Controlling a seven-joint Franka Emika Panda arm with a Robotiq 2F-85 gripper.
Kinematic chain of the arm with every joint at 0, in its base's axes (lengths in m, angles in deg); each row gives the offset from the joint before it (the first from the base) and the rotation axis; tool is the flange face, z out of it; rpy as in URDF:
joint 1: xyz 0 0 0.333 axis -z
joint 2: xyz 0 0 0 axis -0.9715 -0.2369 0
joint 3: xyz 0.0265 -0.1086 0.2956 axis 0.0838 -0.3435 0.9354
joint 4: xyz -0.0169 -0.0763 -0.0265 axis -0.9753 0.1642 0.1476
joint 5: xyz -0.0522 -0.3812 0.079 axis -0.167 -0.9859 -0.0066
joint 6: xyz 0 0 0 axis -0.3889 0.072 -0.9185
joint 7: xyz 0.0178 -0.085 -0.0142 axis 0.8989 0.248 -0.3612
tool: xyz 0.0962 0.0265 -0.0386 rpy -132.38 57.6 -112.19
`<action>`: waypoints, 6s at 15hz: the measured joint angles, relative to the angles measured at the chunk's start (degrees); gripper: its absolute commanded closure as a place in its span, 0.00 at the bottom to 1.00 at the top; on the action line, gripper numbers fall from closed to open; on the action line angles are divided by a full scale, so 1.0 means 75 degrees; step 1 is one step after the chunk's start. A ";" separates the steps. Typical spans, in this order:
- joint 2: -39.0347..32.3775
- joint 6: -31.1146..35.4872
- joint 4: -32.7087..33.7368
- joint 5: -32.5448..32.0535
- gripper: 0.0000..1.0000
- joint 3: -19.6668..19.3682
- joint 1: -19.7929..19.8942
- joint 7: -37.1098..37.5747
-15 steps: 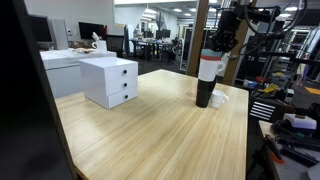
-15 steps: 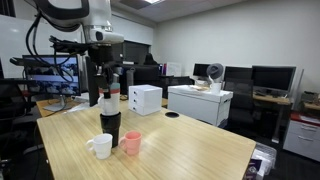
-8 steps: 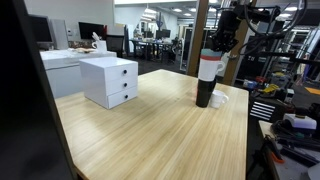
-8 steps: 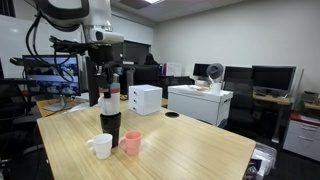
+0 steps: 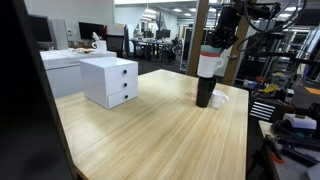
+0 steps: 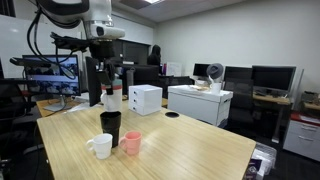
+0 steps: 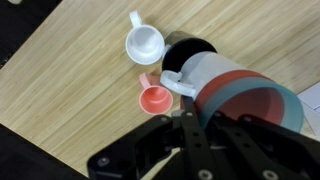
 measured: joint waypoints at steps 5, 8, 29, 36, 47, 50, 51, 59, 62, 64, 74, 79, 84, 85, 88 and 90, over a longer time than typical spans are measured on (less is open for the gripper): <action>-0.0222 0.0404 -0.0080 0.0003 0.94 -0.0081 -0.0001 0.0000; -0.0283 0.0594 -0.0079 0.0004 0.94 -0.0081 -0.0003 0.0000; -0.0307 0.0563 -0.0074 0.0007 0.94 -0.0082 -0.0010 0.0000; -0.0335 0.0477 -0.0135 0.0007 0.54 -0.0083 -0.0010 0.0000; -0.0514 0.0375 -0.0355 0.0007 0.93 -0.0020 -0.0031 -0.0001; -0.0514 0.0277 -0.0354 0.0007 1.00 0.0008 -0.0034 -0.0001; -0.0514 0.0216 -0.0354 0.0007 1.00 0.0016 -0.0035 -0.0001; -0.0448 -0.0337 -0.0224 0.0007 0.32 0.0069 -0.0078 -0.0149; -0.0254 -0.0720 0.0079 0.0007 0.12 0.0087 -0.0155 -0.0301; -0.0096 -0.0919 0.0298 0.0007 0.00 0.0086 -0.0180 -0.0388; 0.0080 -0.0963 0.1040 0.0001 0.00 -0.0365 0.0301 -0.0407; -0.0212 -0.0628 0.1034 0.0001 0.00 -0.0831 0.0681 -0.0407; -0.0730 -0.0134 0.0922 0.0001 0.00 -0.0992 0.0700 -0.0407; -0.0818 -0.0056 0.0915 0.0002 0.00 -0.0992 0.0699 -0.0408; -0.1037 0.0108 0.0865 0.0002 0.00 -0.0992 0.0691 -0.0408; -0.1134 0.0171 0.0802 0.0002 0.00 -0.0992 0.0686 -0.0408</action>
